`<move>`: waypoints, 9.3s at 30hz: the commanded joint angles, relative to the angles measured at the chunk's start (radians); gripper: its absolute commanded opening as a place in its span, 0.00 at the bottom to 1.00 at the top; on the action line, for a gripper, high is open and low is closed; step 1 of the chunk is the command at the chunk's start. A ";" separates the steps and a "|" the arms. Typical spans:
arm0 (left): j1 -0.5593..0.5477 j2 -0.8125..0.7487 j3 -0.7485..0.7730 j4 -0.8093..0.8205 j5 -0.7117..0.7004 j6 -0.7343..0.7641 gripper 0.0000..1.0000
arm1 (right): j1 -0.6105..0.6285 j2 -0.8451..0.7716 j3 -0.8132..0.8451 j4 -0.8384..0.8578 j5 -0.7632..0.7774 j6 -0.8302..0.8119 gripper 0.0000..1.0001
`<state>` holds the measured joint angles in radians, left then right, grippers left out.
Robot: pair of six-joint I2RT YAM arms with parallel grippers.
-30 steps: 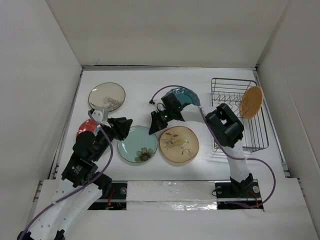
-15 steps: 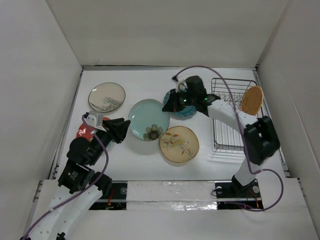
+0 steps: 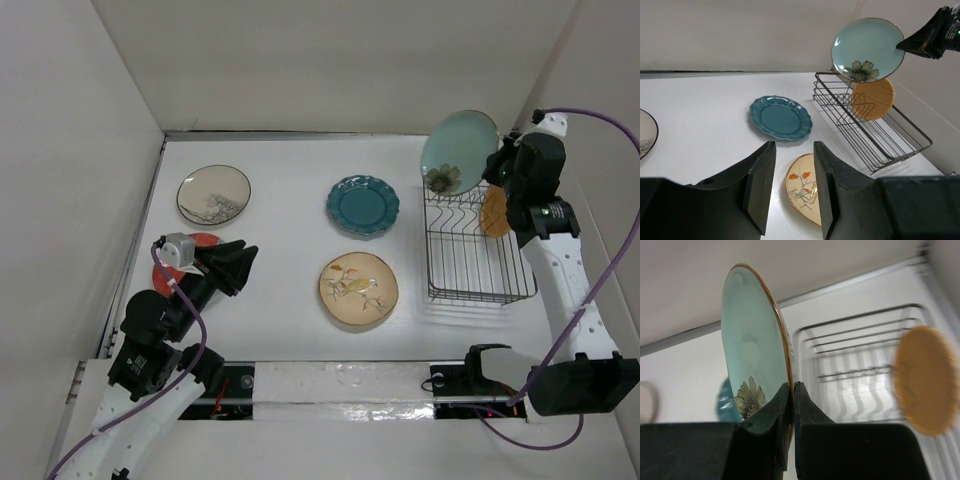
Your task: Load the plates into the dish rack
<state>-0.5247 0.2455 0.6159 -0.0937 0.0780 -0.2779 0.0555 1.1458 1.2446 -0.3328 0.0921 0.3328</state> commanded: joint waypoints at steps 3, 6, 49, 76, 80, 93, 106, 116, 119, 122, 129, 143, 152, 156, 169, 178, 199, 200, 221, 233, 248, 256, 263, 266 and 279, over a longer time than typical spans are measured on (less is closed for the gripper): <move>-0.027 -0.020 0.031 0.054 0.008 0.000 0.33 | -0.036 0.060 0.217 -0.054 0.436 -0.181 0.00; -0.037 -0.023 0.031 0.051 -0.004 0.000 0.34 | -0.036 0.092 0.268 -0.054 0.543 -0.293 0.00; -0.047 -0.002 0.033 0.042 -0.023 0.000 0.34 | 0.024 0.276 0.100 -0.034 0.614 -0.351 0.72; -0.047 0.074 0.031 0.035 -0.043 0.000 0.07 | 0.356 0.968 0.615 -0.181 0.120 -0.161 0.93; -0.047 0.081 0.033 0.037 -0.044 0.002 0.07 | 0.320 1.019 0.618 -0.164 0.112 -0.169 0.95; -0.028 0.112 0.035 0.041 -0.029 0.005 0.07 | 0.288 1.125 0.630 -0.172 0.008 -0.152 0.99; -0.018 0.121 0.031 0.043 -0.018 0.000 0.07 | 0.359 1.028 0.400 0.092 -0.282 0.078 0.64; -0.018 0.126 0.028 0.041 -0.027 0.000 0.07 | 0.383 1.025 0.337 0.265 -0.382 0.235 0.48; -0.009 0.130 0.028 0.043 -0.020 0.000 0.07 | 0.383 1.025 0.294 0.310 -0.437 0.244 0.46; -0.009 0.135 0.028 0.045 -0.017 0.000 0.07 | 0.383 1.029 0.242 0.394 -0.494 0.268 0.44; -0.009 0.140 0.028 0.045 -0.012 -0.001 0.07 | 0.392 1.083 0.178 0.564 -0.551 0.354 0.36; -0.009 0.133 0.035 0.035 -0.012 0.011 0.08 | 0.412 0.858 0.052 0.828 -0.496 0.477 0.00; -0.009 0.146 0.030 0.048 0.009 0.005 0.08 | 0.339 0.628 -0.109 1.066 -0.496 0.698 0.00; -0.009 0.129 0.028 0.048 0.009 0.003 0.08 | 0.250 0.474 -0.131 0.892 -0.459 0.628 0.00; -0.038 0.028 0.038 0.015 -0.017 0.000 0.09 | -0.201 -0.058 0.002 0.164 -0.226 0.159 0.00; -0.083 0.023 0.036 0.020 0.000 -0.006 0.09 | -0.255 0.021 0.243 -0.058 0.000 -0.081 0.00; -0.113 0.020 0.035 0.026 -0.014 0.008 0.09 | -0.051 0.187 0.329 -0.144 0.360 -0.512 0.00; -0.113 0.020 0.033 0.025 -0.017 0.008 0.09 | -0.051 0.196 0.326 -0.146 0.385 -0.518 0.00; -0.132 0.043 0.036 0.025 -0.023 0.013 0.09 | -0.039 0.253 0.227 -0.095 0.380 -0.522 0.00; -0.132 0.052 0.038 0.022 -0.029 0.014 0.09 | -0.039 0.288 0.101 -0.060 0.301 -0.417 0.00; -0.132 0.069 0.039 0.002 -0.012 0.006 0.17 | 0.061 0.088 0.150 -0.186 0.335 -0.163 0.81; -0.087 0.066 0.031 0.032 -0.069 -0.006 0.01 | 0.475 0.044 -0.016 0.119 0.099 0.044 0.00; -0.087 -0.020 0.021 0.028 -0.282 -0.024 0.00 | 0.816 0.477 0.123 0.345 0.107 0.182 0.13; -0.087 -0.035 0.015 0.025 -0.323 -0.030 0.00 | 0.882 0.672 0.206 0.440 0.049 0.231 0.44; -0.087 0.064 0.025 0.011 -0.307 -0.020 0.09 | 0.939 1.141 0.369 0.693 -0.195 0.543 0.71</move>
<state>-0.6140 0.3042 0.6228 -0.1204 -0.2218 -0.2981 0.9909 2.2410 1.5589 0.2188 -0.0307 0.7708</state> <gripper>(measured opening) 0.087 0.715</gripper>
